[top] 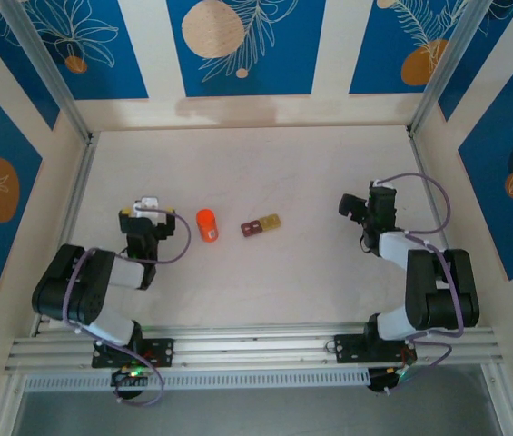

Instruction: Sort the pills into containers

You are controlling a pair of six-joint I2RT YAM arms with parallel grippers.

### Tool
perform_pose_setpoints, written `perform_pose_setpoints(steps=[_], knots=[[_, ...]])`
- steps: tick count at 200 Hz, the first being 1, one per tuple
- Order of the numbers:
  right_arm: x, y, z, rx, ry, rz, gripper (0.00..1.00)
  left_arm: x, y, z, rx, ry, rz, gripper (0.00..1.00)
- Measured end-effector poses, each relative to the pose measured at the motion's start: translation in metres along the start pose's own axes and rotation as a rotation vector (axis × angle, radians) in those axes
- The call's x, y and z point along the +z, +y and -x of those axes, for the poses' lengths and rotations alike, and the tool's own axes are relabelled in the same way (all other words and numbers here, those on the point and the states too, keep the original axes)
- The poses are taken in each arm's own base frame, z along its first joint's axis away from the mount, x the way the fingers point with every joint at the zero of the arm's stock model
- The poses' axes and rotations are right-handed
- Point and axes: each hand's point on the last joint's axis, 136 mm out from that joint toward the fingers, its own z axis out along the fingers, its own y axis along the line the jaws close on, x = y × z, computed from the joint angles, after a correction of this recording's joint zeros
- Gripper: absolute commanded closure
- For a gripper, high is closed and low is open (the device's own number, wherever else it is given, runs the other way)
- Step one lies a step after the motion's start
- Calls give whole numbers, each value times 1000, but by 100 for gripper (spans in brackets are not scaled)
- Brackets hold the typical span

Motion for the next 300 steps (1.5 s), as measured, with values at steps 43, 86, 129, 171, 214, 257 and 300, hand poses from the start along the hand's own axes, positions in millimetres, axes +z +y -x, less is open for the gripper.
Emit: perform_pose_setpoints(steps=[43,86,129,171,214,257,300], knots=[[1,-1,4,-2,-13,6,1,7,-6,-1,-7,20,-54,0],[3,-2,13,-6,-73,42,1,9,-9,4,-13,12,-68,0],[-6,23,-24,-134,-145,174,1,9,-9,4,-13,11,-74,0],[-15,52,-40,-256,-152,309,1,9,-10,4,-13,11,-77,0],[-8,52,9,-225,-224,330,1,9,-12,5,-13,10,-87,1],[-7,55,1,-228,-193,347,1,9,-13,5,-13,9,-94,0],[-7,56,0,-229,-191,350,1,9,-13,5,-13,9,-96,0]])
